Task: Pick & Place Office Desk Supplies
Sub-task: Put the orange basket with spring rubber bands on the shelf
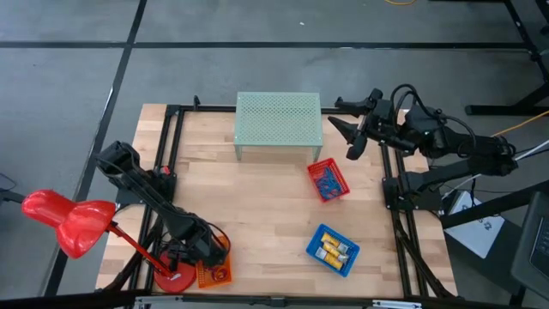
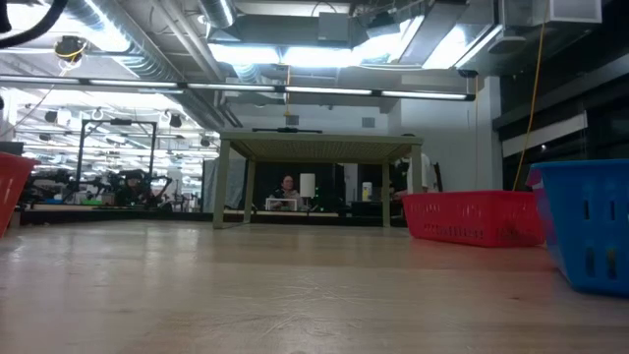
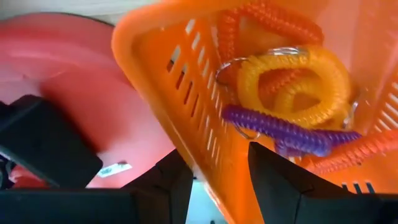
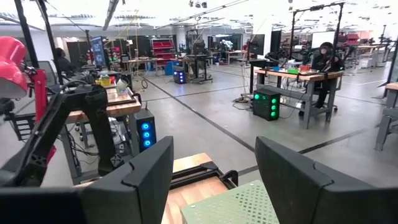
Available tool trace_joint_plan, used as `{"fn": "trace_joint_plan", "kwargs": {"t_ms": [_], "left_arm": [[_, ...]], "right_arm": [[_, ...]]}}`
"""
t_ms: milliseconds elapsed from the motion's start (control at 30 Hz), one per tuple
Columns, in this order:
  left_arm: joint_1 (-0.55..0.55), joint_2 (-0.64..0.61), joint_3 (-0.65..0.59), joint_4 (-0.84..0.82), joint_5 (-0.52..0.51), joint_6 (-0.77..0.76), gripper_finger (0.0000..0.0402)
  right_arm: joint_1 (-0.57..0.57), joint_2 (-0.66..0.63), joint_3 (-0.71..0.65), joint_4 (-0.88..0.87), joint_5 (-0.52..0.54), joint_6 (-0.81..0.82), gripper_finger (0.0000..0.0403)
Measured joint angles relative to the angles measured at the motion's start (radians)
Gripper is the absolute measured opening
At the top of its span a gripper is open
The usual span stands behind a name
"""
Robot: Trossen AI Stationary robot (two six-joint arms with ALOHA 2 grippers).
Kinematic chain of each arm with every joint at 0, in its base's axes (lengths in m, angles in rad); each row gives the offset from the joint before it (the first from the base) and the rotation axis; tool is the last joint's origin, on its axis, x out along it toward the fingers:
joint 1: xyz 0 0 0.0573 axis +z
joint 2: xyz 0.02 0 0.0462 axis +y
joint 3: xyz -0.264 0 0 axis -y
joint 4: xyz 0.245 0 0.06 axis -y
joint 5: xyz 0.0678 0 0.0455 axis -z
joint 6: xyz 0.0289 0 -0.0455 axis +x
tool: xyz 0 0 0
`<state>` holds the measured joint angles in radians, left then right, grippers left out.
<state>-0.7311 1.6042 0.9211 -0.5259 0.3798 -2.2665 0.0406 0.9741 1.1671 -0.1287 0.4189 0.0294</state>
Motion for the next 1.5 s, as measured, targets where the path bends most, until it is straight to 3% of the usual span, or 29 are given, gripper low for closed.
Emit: {"fn": "trace_joint_plan", "kwargs": {"t_ms": [400,700,1233,1500], "left_arm": [[-0.001,0.086,0.0,0.084,-0.024,0.028,0.0135],[-0.001,0.087,0.0,0.146,-0.069,0.079,0.001],[0.091,-0.054,-0.001,0.05,-0.142,0.175,0.0003],[0.25,-0.212,-0.001,0.013,-0.382,0.303,0.0002]], "right_arm": [[-0.026,0.003,0.0,-0.003,-0.019,0.015,0.0229],[-0.026,0.003,0.0,-0.002,-0.019,0.015,0.0229],[-0.026,0.003,0.0,-0.001,-0.019,0.038,0.0229],[-0.026,0.003,0.0,-0.003,-0.046,0.039,0.0229]]}}
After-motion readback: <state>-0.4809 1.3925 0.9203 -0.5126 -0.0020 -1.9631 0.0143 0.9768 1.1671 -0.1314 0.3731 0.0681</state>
